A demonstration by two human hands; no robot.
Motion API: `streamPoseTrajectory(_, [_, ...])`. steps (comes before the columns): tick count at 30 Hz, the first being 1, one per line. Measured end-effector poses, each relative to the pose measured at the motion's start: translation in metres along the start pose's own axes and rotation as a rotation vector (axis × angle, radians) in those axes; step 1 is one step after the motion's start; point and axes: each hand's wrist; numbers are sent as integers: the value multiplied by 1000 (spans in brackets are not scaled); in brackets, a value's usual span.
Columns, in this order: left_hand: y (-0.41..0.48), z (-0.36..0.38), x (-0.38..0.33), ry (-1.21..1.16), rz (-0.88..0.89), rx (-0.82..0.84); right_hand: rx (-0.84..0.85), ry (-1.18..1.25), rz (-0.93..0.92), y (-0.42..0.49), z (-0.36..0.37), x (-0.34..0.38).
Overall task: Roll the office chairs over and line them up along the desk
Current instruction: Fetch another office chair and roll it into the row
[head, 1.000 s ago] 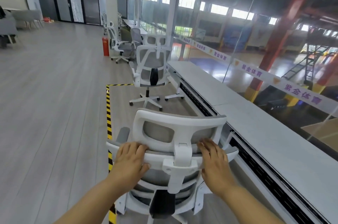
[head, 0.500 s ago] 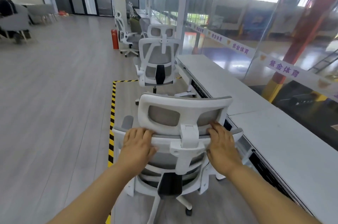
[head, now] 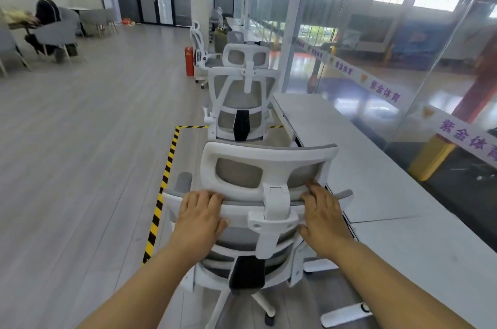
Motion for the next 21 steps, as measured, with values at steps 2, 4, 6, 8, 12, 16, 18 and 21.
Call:
streamPoseTrajectory(2, [28, 12, 0, 15, 7, -14, 27, -13, 20, 26, 1, -13])
streamPoseTrajectory(4, [56, 24, 4, 26, 19, -39, 33, -24, 29, 51, 1, -24])
streamPoseTrajectory(6, [81, 35, 9, 29, 27, -58, 27, -28, -9, 76, 3, -34])
streamPoseTrajectory(8, [109, 48, 14, 21, 28, -64, 54, -26, -26, 104, 4, -45])
streamPoseTrajectory(12, [165, 71, 21, 11, 41, -70, 122, -19, -8, 159, 3, -66])
streamPoseTrajectory(16, [215, 91, 25, 24, 48, -87, 129, -21, 35, 208, 9, -84])
streamPoseTrajectory(18, [235, 99, 25, 20, 25, -97, 121, -29, 42, 229, 12, -93])
streamPoseTrajectory(21, [259, 113, 26, 32, 18, -125, 118, -43, 32, 258, 18, -107])
Point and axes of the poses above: each hand's wrist, its own y-axis towards the middle knuckle, its own z-axis out of the palm, x = y × z, and after that the axes turned 1 degree about x, right-handed
